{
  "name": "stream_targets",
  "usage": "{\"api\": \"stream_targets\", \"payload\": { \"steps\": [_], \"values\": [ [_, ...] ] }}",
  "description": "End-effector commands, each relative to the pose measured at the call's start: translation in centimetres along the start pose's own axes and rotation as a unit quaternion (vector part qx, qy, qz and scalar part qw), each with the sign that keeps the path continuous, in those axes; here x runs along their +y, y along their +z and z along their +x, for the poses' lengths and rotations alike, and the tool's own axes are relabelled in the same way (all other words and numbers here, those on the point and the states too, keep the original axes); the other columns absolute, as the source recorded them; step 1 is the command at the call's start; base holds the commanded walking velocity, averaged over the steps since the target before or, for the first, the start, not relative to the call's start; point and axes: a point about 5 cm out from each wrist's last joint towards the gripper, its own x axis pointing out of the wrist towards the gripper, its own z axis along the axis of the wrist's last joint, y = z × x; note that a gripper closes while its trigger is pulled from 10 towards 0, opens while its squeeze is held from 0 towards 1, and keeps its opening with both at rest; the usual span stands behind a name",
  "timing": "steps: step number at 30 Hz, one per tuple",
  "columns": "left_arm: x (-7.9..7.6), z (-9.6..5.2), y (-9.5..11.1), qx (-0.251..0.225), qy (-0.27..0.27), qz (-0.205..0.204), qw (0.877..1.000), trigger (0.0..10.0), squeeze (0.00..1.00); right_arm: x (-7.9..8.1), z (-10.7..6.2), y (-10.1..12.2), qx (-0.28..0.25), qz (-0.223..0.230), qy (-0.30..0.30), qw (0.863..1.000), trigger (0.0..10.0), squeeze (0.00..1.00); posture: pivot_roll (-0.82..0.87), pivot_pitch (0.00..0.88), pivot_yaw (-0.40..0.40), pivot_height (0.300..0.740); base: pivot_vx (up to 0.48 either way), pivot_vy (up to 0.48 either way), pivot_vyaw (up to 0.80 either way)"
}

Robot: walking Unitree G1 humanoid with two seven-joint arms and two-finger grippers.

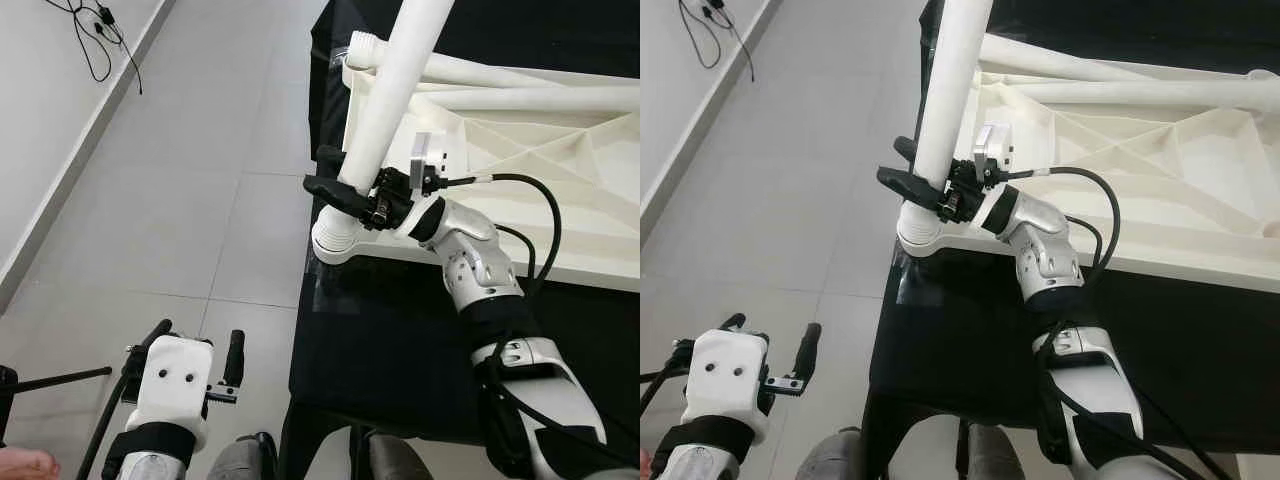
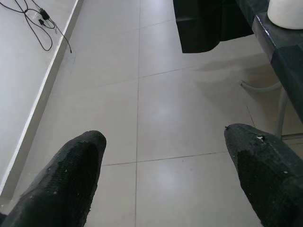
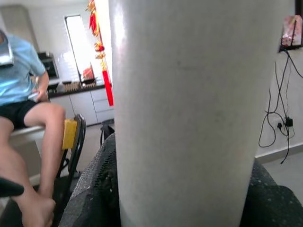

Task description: Building children table

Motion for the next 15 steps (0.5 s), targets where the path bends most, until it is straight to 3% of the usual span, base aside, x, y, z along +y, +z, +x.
{"api": "stream_targets", "payload": {
  "steps": [1,7,15],
  "values": [
    [0.1,-0.2,-0.6,0.019,-0.005,0.008,1.0,10.0,0.0,0.8,-2.2,-3.9,0.104,0.018,-0.014,0.994,10.0,0.0,0.11,0.338,0.006,0.74,0.0,0.0,0.0],
    [0.1,-0.2,-0.6,0.019,-0.005,0.009,1.0,10.0,0.0,1.8,-2.1,-4.1,0.171,-0.06,0.064,0.981,10.0,0.0,0.1,0.339,0.007,0.74,0.0,0.0,0.0],
    [0.1,-0.2,-0.6,0.019,-0.004,0.008,1.0,10.0,0.0,2.0,-2.4,-4.1,0.209,-0.081,0.106,0.969,10.0,0.0,0.1,0.338,0.003,0.74,0.0,0.0,0.0]
  ]
}}
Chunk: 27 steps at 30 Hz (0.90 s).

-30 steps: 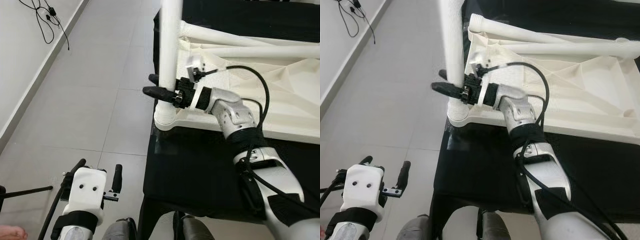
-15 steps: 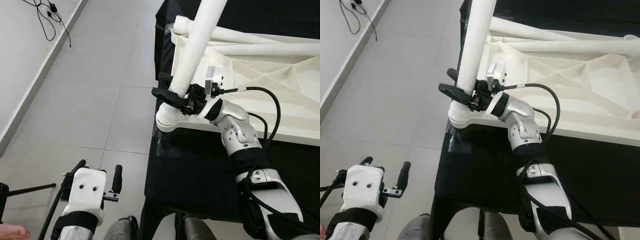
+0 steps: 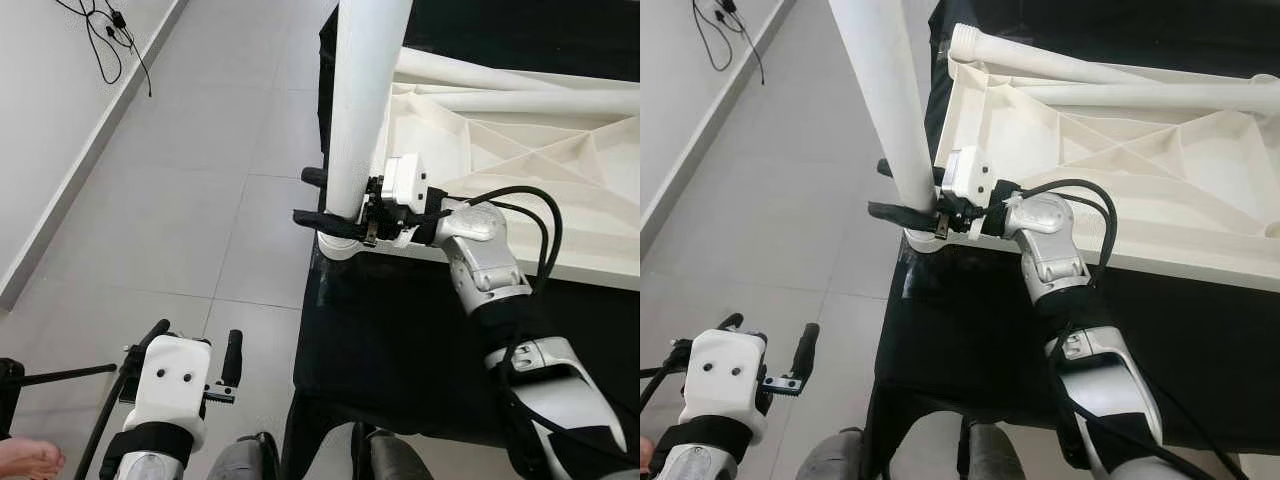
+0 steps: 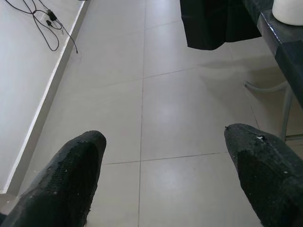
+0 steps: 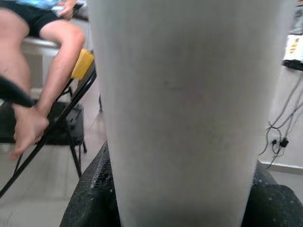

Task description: Building children table

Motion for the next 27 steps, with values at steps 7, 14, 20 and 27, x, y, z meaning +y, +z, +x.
{"api": "stream_targets", "payload": {
  "steps": [7,14,20,27],
  "values": [
    [-0.1,-0.2,-0.5,0.018,-0.004,0.005,1.0,10.0,0.0,2.1,-0.8,-4.8,0.132,0.104,0.034,0.985,10.0,0.0,0.1,0.339,-0.001,0.74,0.0,0.0,0.0],
    [-0.1,-0.3,-0.5,0.018,-0.004,0.004,1.0,10.0,0.0,0.6,-0.5,-6.2,0.188,0.223,-0.068,0.954,10.0,0.0,0.1,0.343,0.0,0.74,0.0,0.0,0.0],
    [0.0,-0.3,-0.5,0.019,-0.004,0.005,1.0,10.0,0.0,1.3,-0.8,-7.2,0.199,0.254,-0.084,0.943,10.0,0.0,0.11,0.343,0.003,0.74,0.0,0.0,0.0],
    [0.0,-0.4,-0.5,0.021,-0.006,0.005,1.0,10.0,0.0,1.6,-1.4,-7.9,0.213,0.265,-0.106,0.935,10.0,0.0,0.11,0.34,0.003,0.74,0.0,0.0,0.0]
  ]
}}
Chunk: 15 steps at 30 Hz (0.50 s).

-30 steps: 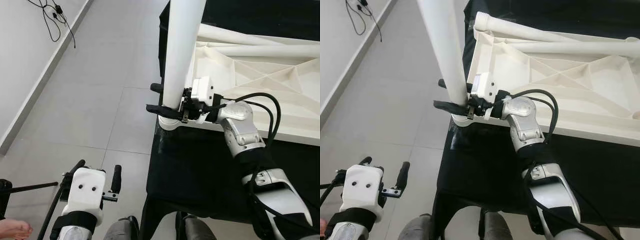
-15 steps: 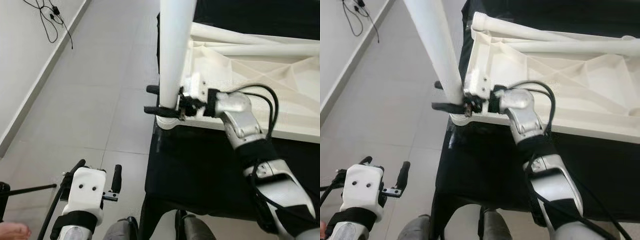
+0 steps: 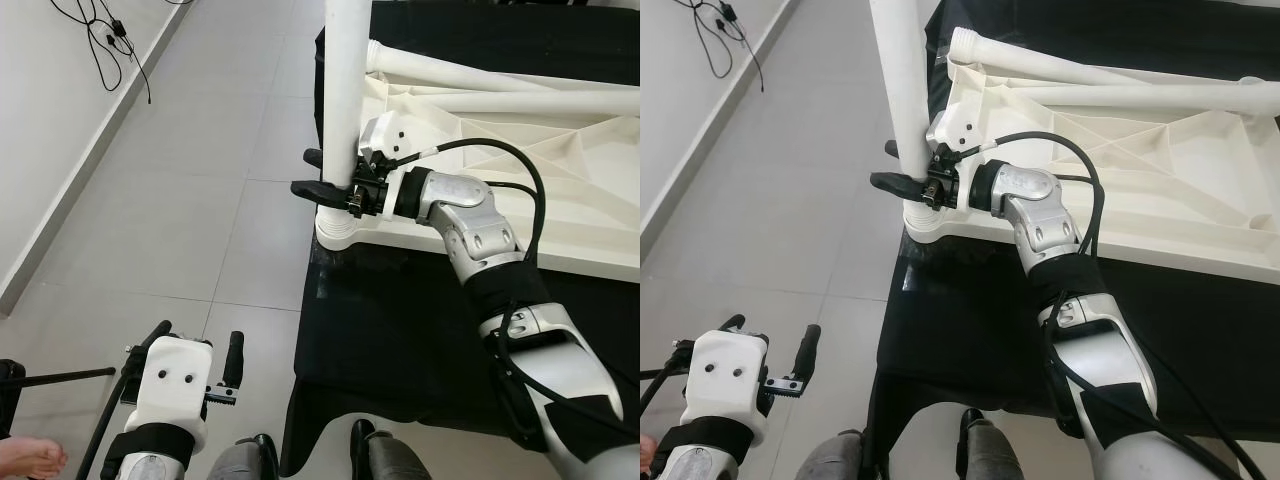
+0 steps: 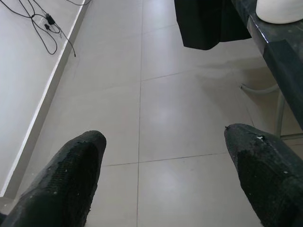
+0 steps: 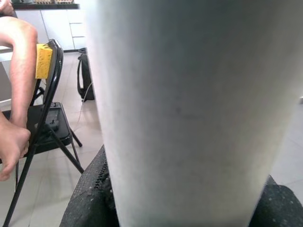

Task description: Building children table

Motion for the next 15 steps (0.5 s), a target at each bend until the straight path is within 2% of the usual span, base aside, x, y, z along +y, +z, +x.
{"api": "stream_targets", "payload": {
  "steps": [1,6,7,10,11,13,14,15],
  "values": [
    [0.1,-0.3,-0.5,0.018,-0.003,0.006,1.0,10.0,0.0,1.8,-2.2,-8.4,0.151,0.128,-0.033,0.98,10.0,0.0,0.11,0.339,0.002,0.74,0.0,0.0,0.0],
    [0.1,-0.3,-0.5,0.018,-0.003,0.006,1.0,10.0,0.0,2.0,-2.6,-9.1,0.164,0.137,-0.074,0.974,10.0,0.0,0.11,0.338,-0.003,0.74,0.0,0.0,0.0],
    [0.1,-0.4,-0.5,0.018,-0.003,0.007,1.0,10.0,0.0,2.0,-3.8,-9.8,0.197,0.103,-0.236,0.946,10.0,0.0,0.11,0.335,-0.029,0.74,0.0,0.0,0.0],
    [0.1,-0.4,-0.5,0.018,-0.003,0.007,1.0,10.0,0.0,2.0,-3.8,-9.8,0.197,0.103,-0.236,0.946,10.0,0.0,0.11,0.335,-0.029,0.74,0.0,0.0,0.0],
    [0.2,-0.4,-0.6,0.017,-0.003,0.007,1.0,10.0,0.0,4.4,-4.8,-9.7,0.202,0.096,-0.314,0.923,10.0,0.0,0.11,0.323,-0.029,0.74,0.0,0.0,0.0],
    [0.2,-0.4,-0.6,0.017,-0.003,0.007,1.0,10.0,0.0,4.4,-4.8,-9.7,0.202,0.096,-0.314,0.923,10.0,0.0,0.11,0.323,-0.029,0.74,0.0,0.0,0.0],
    [0.5,0.0,-0.6,0.01,-0.007,-0.001,1.0,10.0,0.0,6.5,-6.3,-9.0,0.2,0.084,-0.382,0.898,10.0,0.0,0.08,0.298,-0.008,0.74,0.0,0.0,0.0],
    [1.0,0.4,-0.6,0.002,-0.009,-0.007,1.0,10.0,0.0,8.2,-7.3,-8.5,0.195,0.081,-0.415,0.885,10.0,0.0,0.07,0.279,-0.003,0.74,0.0,0.0,0.0]
  ]
}}
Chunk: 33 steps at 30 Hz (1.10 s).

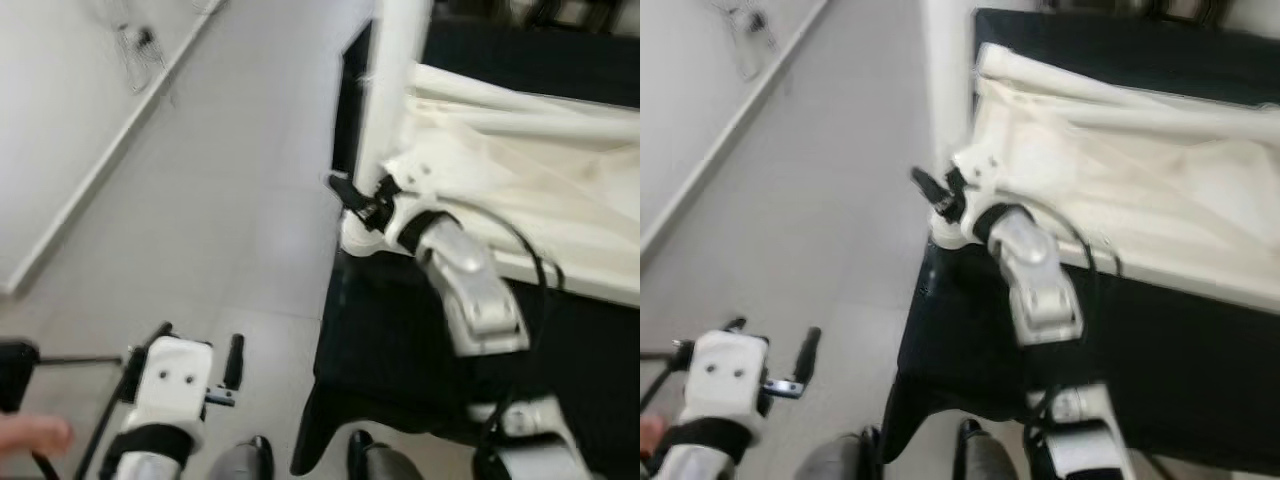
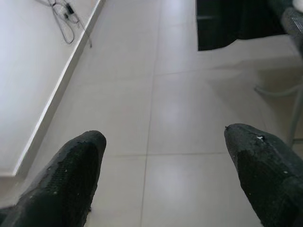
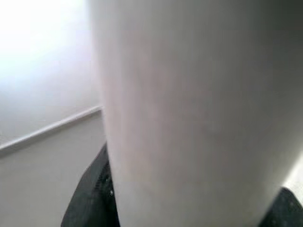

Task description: Building children table

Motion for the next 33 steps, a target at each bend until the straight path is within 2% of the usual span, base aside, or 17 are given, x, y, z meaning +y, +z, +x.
{"api": "stream_targets", "payload": {
  "steps": [1,3,5,7,8,10,11,12,14,15,17,18,19,20,22,27,33],
  "values": [
    [0.6,0.1,-0.6,0.009,0.0,0.001,1.0,10.0,0.0,-0.1,-3.0,-6.5,0.187,0.003,-0.038,0.982,10.0,0.0,0.07,0.279,-0.003,0.74,0.0,0.0,0.0],
    [1.6,1.2,-0.1,-0.019,-0.01,0.009,1.0,10.0,0.0,1.0,-3.9,-6.7,0.183,0.013,-0.03,0.983,10.0,0.0,0.07,0.254,-0.002,0.74,0.0,0.0,0.0],
    [1.6,1.2,-0.1,-0.019,-0.01,0.009,1.0,10.0,0.0,1.0,-3.9,-6.7,0.183,0.013,-0.03,0.983,10.0,0.0,0.07,0.254,-0.002,0.74,0.0,0.0,0.0],
    [3.3,3.3,2.0,-0.073,-0.034,-0.004,0.997,10.0,0.0,1.4,-3.5,-7.4,0.191,0.032,-0.028,0.981,10.0,0.0,0.06,0.21,0.003,0.74,0.0,0.0,0.0],
    [3.3,3.3,2.0,-0.073,-0.034,-0.004,0.997,10.0,0.0,1.4,-3.5,-7.4,0.191,0.032,-0.028,0.981,10.0,0.0,0.06,0.21,0.003,0.74,0.0,0.0,0.0],
    [4.3,5.1,4.5,-0.126,-0.076,-0.019,0.989,10.0,0.0,1.7,-3.0,-7.5,0.196,0.041,-0.038,0.979,10.0,0.0,0.06,0.197,0.005,0.74,0.0,0.0,0.0],
    [4.3,5.1,4.5,-0.126,-0.076,-0.019,0.989,10.0,0.0,1.7,-3.0,-7.5,0.196,0.041,-0.038,0.979,10.0,0.0,0.06,0.197,0.005,0.74,0.0,0.0,0.0],
    [4.5,7.0,8.0,-0.184,-0.163,-0.036,0.969,10.0,0.0,2.3,-3.1,-7.3,0.205,0.048,-0.051,0.976,10.0,0.0,0.05,0.178,0.018,0.74,0.0,0.0,0.0],
    [4.5,7.0,8.0,-0.184,-0.163,-0.036,0.969,10.0,0.0,2.3,-3.1,-7.3,0.205,0.048,-0.051,0.976,10.0,0.0,0.05,0.178,0.018,0.74,0.0,0.0,0.0],
    [4.5,7.5,9.3,-0.203,-0.197,-0.044,0.958,10.0,0.0,2.5,-3.3,-7.0,0.209,0.049,-0.056,0.975,10.0,0.0,0.05,0.178,0.018,0.74,0.0,0.0,0.0],
    [3.8,9.2,13.0,-0.246,-0.307,-0.051,0.918,10.0,0.0,3.1,-3.6,-6.8,0.214,0.061,-0.06,0.973,10.0,0.0,0.05,0.168,0.032,0.74,0.0,0.0,0.0],
    [3.6,9.6,14.1,-0.256,-0.337,-0.049,0.905,10.0,0.0,3.3,-3.7,-6.8,0.216,0.067,-0.061,0.972,10.0,0.0,0.05,0.168,0.032,0.74,0.0,0.0,0.0],
    [3.6,9.6,14.1,-0.256,-0.337,-0.049,0.905,10.0,0.0,3.3,-3.7,-6.8,0.216,0.067,-0.061,0.972,10.0,0.0,0.05,0.168,0.032,0.74,0.0,0.0,0.0],
    [3.2,10.3,15.2,-0.262,-0.372,-0.044,0.889,10.0,0.0,3.4,-3.8,-6.8,0.216,0.075,-0.065,0.971,10.0,0.0,0.03,0.169,0.048,0.74,0.0,0.0,0.0],
    [2.6,11.2,16.5,-0.262,-0.413,-0.036,0.872,10.0,0.0,3.3,-4.0,-7.0,0.217,0.095,-0.077,0.968,10.0,0.0,0.02,0.174,0.061,0.74,0.0,0.0,0.0],
    [2.1,11.7,17.4,-0.265,-0.443,-0.03,0.856,10.0,0.0,2.8,-4.1,-6.9,0.194,0.147,-0.085,0.966,10.0,0.0,0.01,0.182,0.073,0.74,0.0,0.0,0.0],
    [1.8,11.6,17.4,-0.257,-0.462,-0.036,0.848,10.0,0.0,0.9,-4.8,-7.9,0.193,0.154,-0.101,0.964,10.0,0.0,0.02,0.189,0.076,0.74,0.0,0.0,0.0]
  ]
}}
